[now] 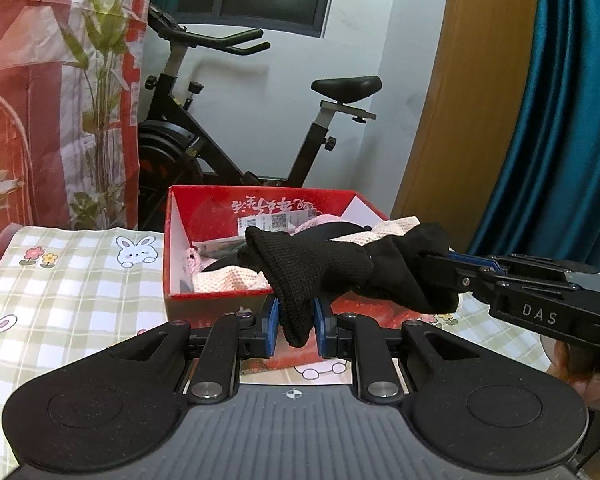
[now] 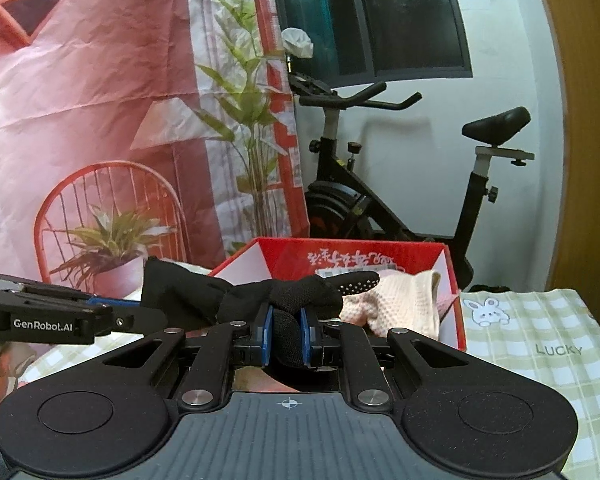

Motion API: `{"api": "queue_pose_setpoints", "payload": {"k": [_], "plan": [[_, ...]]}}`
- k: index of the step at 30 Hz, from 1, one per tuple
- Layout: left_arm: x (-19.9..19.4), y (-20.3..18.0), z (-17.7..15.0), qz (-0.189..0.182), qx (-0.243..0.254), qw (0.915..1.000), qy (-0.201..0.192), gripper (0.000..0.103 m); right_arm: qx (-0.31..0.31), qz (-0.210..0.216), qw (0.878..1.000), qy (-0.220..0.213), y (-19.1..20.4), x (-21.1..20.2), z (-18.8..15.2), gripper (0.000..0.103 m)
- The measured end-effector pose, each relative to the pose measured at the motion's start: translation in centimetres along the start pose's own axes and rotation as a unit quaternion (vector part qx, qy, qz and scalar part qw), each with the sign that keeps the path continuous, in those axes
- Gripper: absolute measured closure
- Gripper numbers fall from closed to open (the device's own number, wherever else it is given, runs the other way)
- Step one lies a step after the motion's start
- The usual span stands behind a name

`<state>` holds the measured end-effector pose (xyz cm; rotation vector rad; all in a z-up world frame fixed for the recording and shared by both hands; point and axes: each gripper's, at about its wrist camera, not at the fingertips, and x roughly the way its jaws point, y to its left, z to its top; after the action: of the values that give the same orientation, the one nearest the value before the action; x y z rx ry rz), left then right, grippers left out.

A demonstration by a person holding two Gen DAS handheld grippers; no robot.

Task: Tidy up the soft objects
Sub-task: 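Lower the held glove into the red box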

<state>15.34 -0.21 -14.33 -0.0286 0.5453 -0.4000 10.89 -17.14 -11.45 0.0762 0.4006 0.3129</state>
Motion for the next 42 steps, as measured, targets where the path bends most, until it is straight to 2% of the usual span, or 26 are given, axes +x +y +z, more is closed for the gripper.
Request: {"api": "queue_pose_setpoints", "payload": {"k": [9,14,19,23,28,33,37,40,42], "plan": [[3.0,1.1,2.6,0.001,-0.004,1.0,0.004,0.083,-0.013,-0.005,1.0,-0.004,-1.7,3.0,2.2,0.09],[5.8,2.0,4.7,0.004,-0.009,0.9999,0.012,0.083,-0.017,-0.016,1.0,0.002,-2.8,6.2,3.7,0.09],[9.1,3.2,6.0,0.019,-0.013,0.9992,0.034,0.083,-0.013,-0.023,0.999,0.025,-3.8,10.3,4.6,0.09],[11.4,3.9,6.2,0.029,-0.01,0.9979,0.057,0.083,-0.018,-0.031,0.998,0.055,-4.0,13.5,4.5,0.09],[13.2,4.6,6.0,0.038,-0.01,0.9961,0.079,0.083,0.004,-0.031,0.996,0.086,-4.8,16.1,3.7,0.09],[14.3,4.9,5.3,0.039,-0.005,0.9949,0.093,0.083,0.024,-0.037,0.993,0.109,-5.6,17.3,2.5,0.089],[14.5,5.1,5.1,0.039,-0.002,0.9953,0.088,0.083,0.028,-0.041,0.992,0.117,-6.0,17.5,2.1,0.088],[14.4,5.1,5.0,0.041,-0.002,0.9954,0.086,0.077,0.027,-0.045,0.991,0.122,-6.1,17.6,1.9,0.088],[14.2,5.1,5.0,0.044,-0.003,0.9955,0.084,0.061,0.027,-0.05,0.991,0.124,-6.1,17.6,1.7,0.086]]}}
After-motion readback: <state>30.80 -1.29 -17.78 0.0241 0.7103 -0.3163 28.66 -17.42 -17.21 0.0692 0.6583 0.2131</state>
